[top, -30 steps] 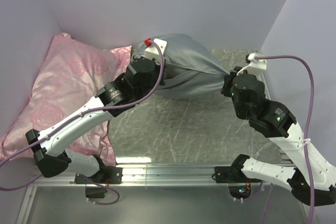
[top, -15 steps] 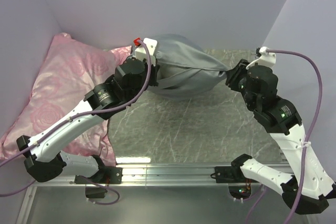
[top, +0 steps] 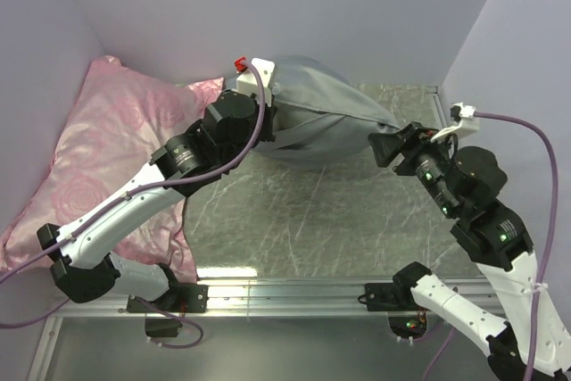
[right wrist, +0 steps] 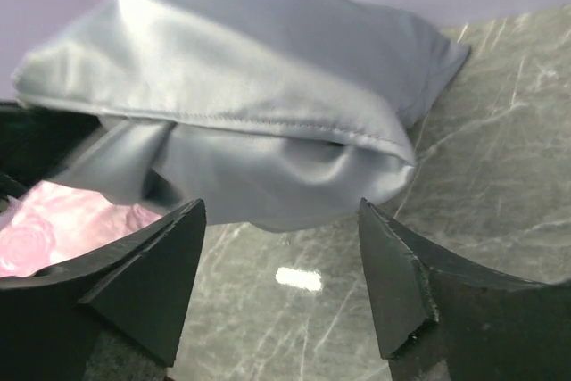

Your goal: Remove the pillowcase from the pillow

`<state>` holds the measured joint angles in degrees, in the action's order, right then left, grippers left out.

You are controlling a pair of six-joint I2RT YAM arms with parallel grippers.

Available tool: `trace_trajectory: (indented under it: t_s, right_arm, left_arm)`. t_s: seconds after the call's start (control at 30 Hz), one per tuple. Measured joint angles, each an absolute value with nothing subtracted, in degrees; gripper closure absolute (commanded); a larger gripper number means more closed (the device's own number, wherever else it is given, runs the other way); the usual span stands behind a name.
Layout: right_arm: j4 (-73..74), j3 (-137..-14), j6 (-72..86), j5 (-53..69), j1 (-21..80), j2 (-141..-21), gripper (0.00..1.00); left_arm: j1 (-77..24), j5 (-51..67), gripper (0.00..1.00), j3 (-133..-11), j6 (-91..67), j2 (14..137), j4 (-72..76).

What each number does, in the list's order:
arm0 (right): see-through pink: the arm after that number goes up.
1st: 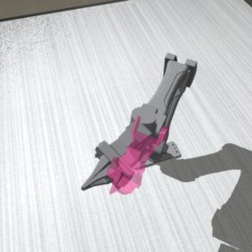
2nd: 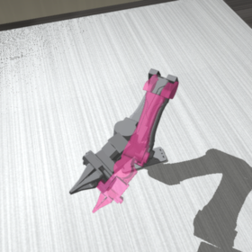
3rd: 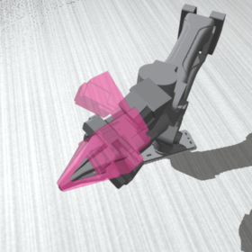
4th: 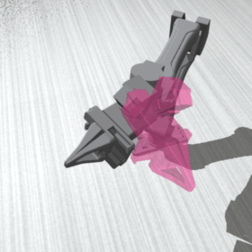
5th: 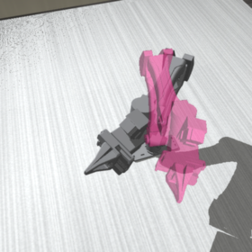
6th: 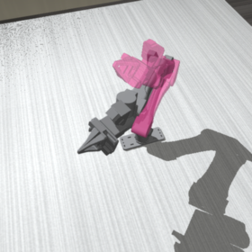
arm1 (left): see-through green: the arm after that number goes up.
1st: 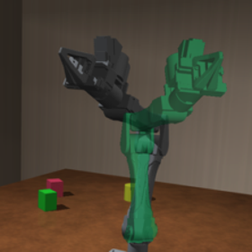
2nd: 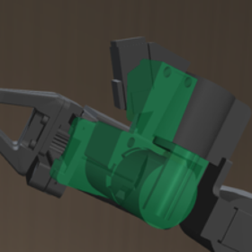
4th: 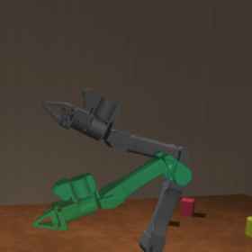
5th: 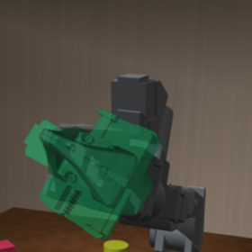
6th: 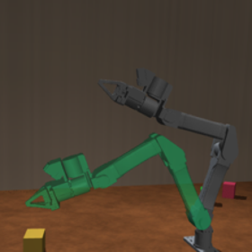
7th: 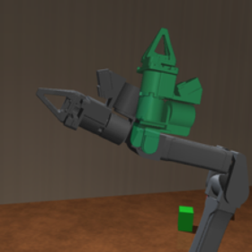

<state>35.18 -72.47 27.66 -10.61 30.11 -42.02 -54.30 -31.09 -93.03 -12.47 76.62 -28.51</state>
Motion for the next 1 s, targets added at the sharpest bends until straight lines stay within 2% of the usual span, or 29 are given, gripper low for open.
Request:
trace_trajectory:
  t_s: [0.13,0.23,0.33,0.37,0.47,0.77,1.0]
  right_arm:
    - [33.56,-70.17,27.49,-8.88,30.11,-43.94,0.21]
    - [32.38,-70.13,27.14,-8.38,30.11,-46.41,0.24]
    - [30.79,-69.97,26.89,-7.62,30.11,-47.81,0.56]
    - [30.33,-69.78,27.09,-7.49,30.11,-47.94,0.74]
    - [30.13,-69.67,27.22,-7.7,30.11,-47.18,0.96]
    - [34.87,-70.74,27.66,-15.86,30.04,-43.07,1.0]
    - [39.18,-74.89,27.62,-23.09,26.2,-46.61,1.0]
  left_arm:
    - [-54.3,-31.09,1.0,-93.14,-12.86,76.75,-28.56]
    - [-54.3,-31.09,0.99,-93.25,-12.91,76.77,-28.62]
    - [-54.3,-31.11,1.0,-93.25,-12.91,76.77,-28.62]
    - [-54.3,-31.11,1.0,-93.25,-12.93,76.77,-28.62]
    - [-54.3,-31.11,1.0,-93.27,-12.93,76.77,-28.62]
    - [-54.15,-31.77,1.0,-95.46,-12.95,77.87,-30.04]
    - [-53.32,-31.33,1.0,-96.79,-13.28,77.67,-31.97]
